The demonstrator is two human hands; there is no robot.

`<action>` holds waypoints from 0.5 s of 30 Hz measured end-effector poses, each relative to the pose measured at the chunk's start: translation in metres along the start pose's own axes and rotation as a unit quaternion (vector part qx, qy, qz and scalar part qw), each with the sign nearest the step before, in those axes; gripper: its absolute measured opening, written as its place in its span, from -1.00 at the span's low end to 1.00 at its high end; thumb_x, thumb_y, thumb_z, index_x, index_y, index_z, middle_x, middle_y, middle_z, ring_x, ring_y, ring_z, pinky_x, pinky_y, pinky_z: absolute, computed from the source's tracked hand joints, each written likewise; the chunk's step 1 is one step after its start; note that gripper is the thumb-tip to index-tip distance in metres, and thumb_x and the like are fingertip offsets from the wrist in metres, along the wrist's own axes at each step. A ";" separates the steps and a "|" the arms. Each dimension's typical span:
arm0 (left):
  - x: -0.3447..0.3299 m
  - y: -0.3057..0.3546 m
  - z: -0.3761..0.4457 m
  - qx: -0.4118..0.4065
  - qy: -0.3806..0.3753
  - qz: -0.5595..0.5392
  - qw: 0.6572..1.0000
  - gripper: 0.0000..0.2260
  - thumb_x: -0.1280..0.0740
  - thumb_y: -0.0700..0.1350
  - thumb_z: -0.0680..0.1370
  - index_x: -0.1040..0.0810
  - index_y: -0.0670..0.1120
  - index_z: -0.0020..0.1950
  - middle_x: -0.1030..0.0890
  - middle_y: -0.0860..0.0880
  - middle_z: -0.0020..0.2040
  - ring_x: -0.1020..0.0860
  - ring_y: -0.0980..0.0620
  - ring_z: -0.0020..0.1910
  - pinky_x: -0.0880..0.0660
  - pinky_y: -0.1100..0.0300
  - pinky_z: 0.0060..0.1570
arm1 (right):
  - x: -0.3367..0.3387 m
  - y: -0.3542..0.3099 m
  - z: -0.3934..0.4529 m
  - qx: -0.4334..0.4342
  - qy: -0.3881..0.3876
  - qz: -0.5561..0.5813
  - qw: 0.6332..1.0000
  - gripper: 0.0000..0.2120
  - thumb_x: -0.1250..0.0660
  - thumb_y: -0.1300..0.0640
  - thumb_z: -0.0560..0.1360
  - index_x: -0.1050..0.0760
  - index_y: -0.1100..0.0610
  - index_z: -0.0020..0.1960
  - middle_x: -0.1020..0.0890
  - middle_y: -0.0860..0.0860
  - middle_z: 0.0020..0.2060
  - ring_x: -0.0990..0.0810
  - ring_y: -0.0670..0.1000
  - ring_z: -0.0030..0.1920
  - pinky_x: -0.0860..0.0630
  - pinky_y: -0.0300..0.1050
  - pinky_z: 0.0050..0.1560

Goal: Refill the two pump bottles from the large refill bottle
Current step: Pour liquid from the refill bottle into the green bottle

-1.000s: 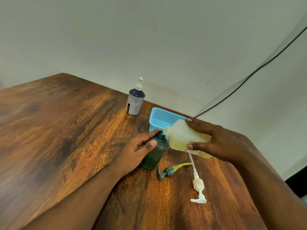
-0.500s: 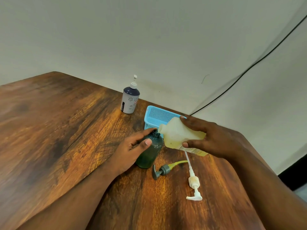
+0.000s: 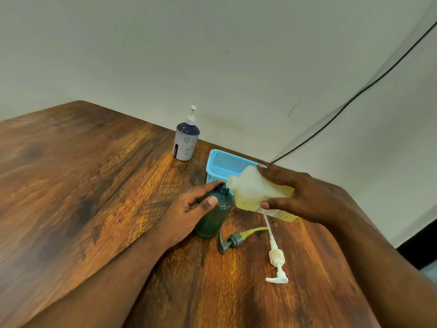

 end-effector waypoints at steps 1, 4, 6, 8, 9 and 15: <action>0.000 0.001 0.000 0.000 0.001 0.000 1.000 -0.67 -0.25 0.03 0.56 -0.38 0.28 0.31 -0.42 0.27 0.25 -0.44 0.58 0.04 -0.51 0.45 -0.09 | 0.000 0.000 0.000 0.002 -0.001 0.001 1.000 -0.33 -0.32 -0.09 0.48 -0.07 -0.11 0.49 -0.23 -0.17 0.45 -0.26 -0.09 0.40 -0.15 -0.79 -0.23; 0.000 0.003 0.000 -0.005 0.002 -0.002 1.000 -0.68 -0.24 -0.05 0.60 -0.37 0.24 0.32 -0.40 0.34 0.18 -0.42 0.62 0.02 -0.49 0.49 -0.10 | -0.002 0.001 0.002 0.007 -0.002 0.013 1.000 -0.32 -0.33 -0.10 0.47 -0.09 -0.11 0.49 -0.24 -0.18 0.44 -0.25 -0.14 0.37 -0.17 -0.76 -0.20; 0.000 0.003 -0.001 -0.003 0.004 0.002 1.000 -0.68 -0.24 -0.07 0.60 -0.37 0.25 0.30 -0.40 0.35 0.17 -0.42 0.64 0.00 -0.49 0.49 -0.11 | -0.002 0.001 0.002 0.013 0.001 0.016 1.000 -0.32 -0.33 -0.10 0.47 -0.10 -0.11 0.49 -0.25 -0.19 0.43 -0.25 -0.17 0.35 -0.17 -0.76 -0.20; 0.000 0.003 -0.001 -0.004 0.005 0.005 1.000 -0.69 -0.24 -0.06 0.60 -0.38 0.26 0.30 -0.42 0.33 0.18 -0.43 0.62 0.01 -0.50 0.48 -0.10 | -0.002 0.002 0.003 0.016 0.000 0.017 1.000 -0.33 -0.34 -0.08 0.47 -0.10 -0.11 0.48 -0.25 -0.18 0.42 -0.22 -0.20 0.30 -0.16 -0.77 -0.20; 0.000 0.003 -0.001 -0.004 0.005 0.005 1.000 -0.69 -0.24 -0.06 0.60 -0.38 0.26 0.29 -0.42 0.32 0.18 -0.43 0.61 0.01 -0.50 0.48 -0.09 | -0.002 0.003 0.003 0.017 -0.001 0.020 1.000 -0.32 -0.34 -0.08 0.47 -0.10 -0.10 0.48 -0.25 -0.17 0.43 -0.24 -0.17 0.33 -0.17 -0.76 -0.19; -0.001 0.008 -0.003 -0.008 0.011 0.018 1.000 -0.69 -0.23 -0.11 0.62 -0.36 0.19 0.31 -0.37 0.38 0.13 -0.38 0.69 -0.05 -0.44 0.56 -0.14 | -0.004 0.006 0.004 0.022 0.006 0.017 1.000 -0.32 -0.34 -0.09 0.46 -0.10 -0.11 0.48 -0.26 -0.17 0.43 -0.25 -0.18 0.31 -0.20 -0.74 -0.15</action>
Point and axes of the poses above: each hand's wrist, its own z-axis towards the middle knuckle, its own x-axis out of the back of the hand, y = z × x, the point moved 9 cm from there along z, towards the middle knuckle
